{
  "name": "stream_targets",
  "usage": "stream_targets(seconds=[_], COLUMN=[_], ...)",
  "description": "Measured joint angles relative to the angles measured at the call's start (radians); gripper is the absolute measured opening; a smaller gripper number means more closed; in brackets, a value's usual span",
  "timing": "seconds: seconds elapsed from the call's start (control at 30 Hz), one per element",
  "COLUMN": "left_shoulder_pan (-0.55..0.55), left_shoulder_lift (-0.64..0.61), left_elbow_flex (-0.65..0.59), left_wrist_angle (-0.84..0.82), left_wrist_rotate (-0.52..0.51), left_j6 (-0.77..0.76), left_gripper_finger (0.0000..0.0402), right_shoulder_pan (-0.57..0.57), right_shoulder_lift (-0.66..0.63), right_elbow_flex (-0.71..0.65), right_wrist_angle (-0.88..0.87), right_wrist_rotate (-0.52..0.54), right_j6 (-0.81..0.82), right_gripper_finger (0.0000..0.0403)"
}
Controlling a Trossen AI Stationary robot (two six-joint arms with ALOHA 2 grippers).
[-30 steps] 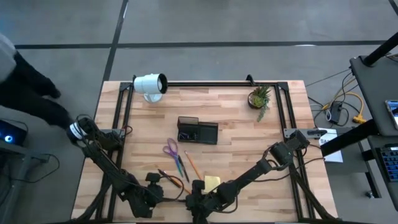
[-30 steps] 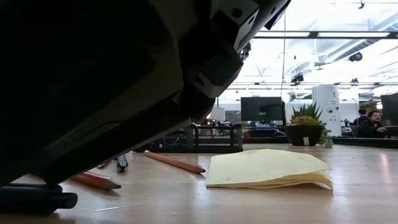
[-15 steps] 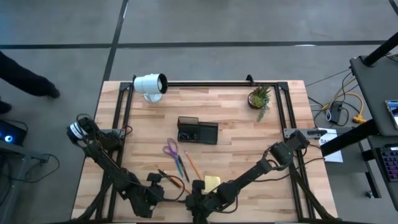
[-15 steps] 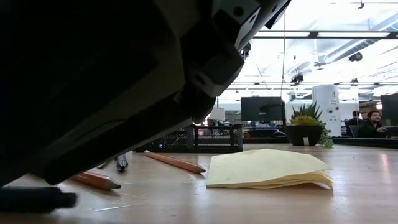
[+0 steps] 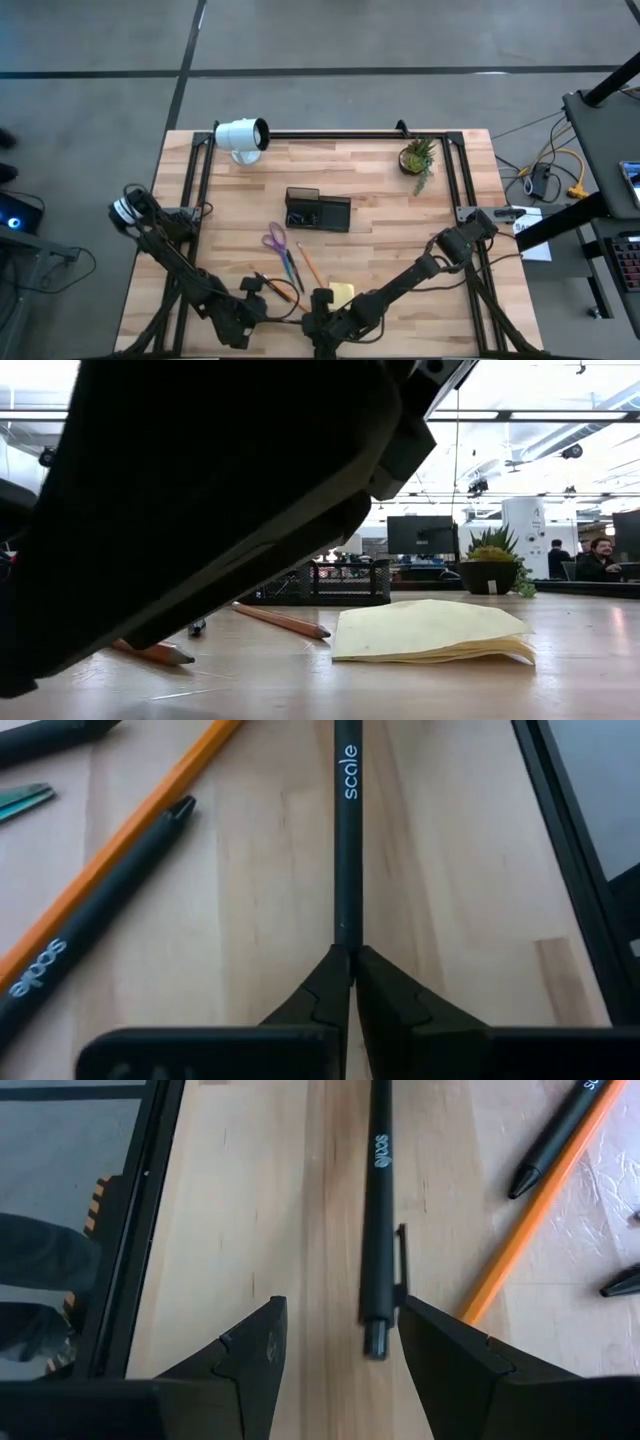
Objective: Pick and place office supplies into organizer
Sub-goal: Put the bottom black pen into the black desk organizer
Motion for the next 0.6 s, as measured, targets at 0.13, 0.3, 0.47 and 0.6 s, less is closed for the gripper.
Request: stream_targets(seconds=[0.13, 0.3, 0.47, 0.6], left_shoulder_pan=[0.000, 0.000, 0.000, 0.000], left_shoulder_lift=[0.004, 0.004, 0.006, 0.006], left_elbow_flex=[0.004, 0.004, 0.005, 0.004], left_wrist_angle=[0.001, -0.003, -0.007, -0.008], left_wrist_rotate=[0.006, 0.014, 0.026, 0.028], left_j6=[0.000, 0.000, 0.000, 0.000], left_gripper_finger=[0.0000, 0.0000, 0.0000, 0.0001], right_shoulder_pan=[-0.007, -0.020, -0.021, -0.023], right_shoulder_lift=[0.000, -0.001, -0.001, -0.001], right_elbow_flex=[0.000, 0.000, 0.000, 0.000], right_wrist_angle=[0.002, 0.003, 0.003, 0.002], right_wrist_rotate=[0.034, 0.046, 0.044, 0.018], right_j6=[0.001, 0.003, 0.006, 0.006], right_gripper_finger=[0.0183, 0.0182, 0.0163, 0.0125])
